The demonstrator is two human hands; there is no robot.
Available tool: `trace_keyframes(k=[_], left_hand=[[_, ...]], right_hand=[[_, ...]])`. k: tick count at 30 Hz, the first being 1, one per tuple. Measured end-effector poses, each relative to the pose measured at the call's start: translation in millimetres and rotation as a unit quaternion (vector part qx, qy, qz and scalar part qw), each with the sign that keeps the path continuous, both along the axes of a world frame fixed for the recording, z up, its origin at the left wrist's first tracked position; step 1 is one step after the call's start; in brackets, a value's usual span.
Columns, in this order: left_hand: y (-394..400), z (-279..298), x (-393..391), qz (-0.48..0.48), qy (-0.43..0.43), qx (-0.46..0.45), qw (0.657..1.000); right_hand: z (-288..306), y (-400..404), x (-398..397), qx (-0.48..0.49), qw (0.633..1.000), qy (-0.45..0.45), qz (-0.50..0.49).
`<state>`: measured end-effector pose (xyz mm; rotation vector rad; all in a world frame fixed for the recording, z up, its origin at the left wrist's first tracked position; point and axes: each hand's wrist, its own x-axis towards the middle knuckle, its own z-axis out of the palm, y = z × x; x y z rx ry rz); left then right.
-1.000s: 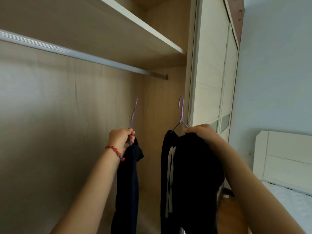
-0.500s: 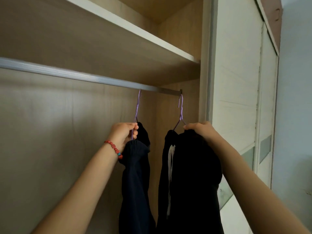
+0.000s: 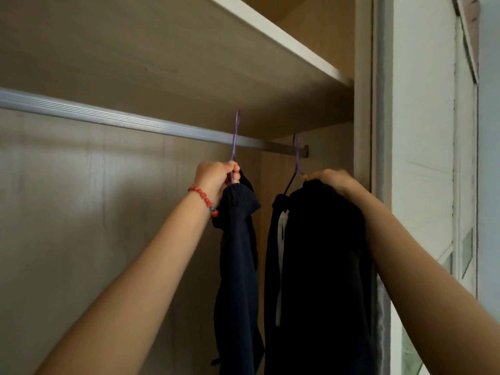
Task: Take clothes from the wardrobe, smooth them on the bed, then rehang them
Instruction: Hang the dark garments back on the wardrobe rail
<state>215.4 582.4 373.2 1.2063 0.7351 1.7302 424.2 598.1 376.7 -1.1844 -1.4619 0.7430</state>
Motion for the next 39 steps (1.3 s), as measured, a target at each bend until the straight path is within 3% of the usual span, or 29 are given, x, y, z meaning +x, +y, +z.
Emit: trace_keyframes(k=[5,8,22,29,39], left_hand=[[29,14,-11,0.039,0.005,0.020,0.999],[43,15,-21,0.072,-0.002,0.015,0.997],[47,-15,-54,0.123,-0.026,-0.022,0.992],[40,-13,-60,0.120,-0.028,-0.035,0.992],[31,-18,-61,0.124,-0.018,-0.040,0.991]], right_hand=[[19,23,-17,-0.033,0.999,0.028,0.020],[29,37,-28,-0.005,0.998,0.051,0.025],[21,94,-66,-0.013,1.000,-0.009,0.011],[16,113,-74,0.024,0.991,-0.129,-0.032],[-5,106,-59,0.054,0.974,-0.212,-0.052]])
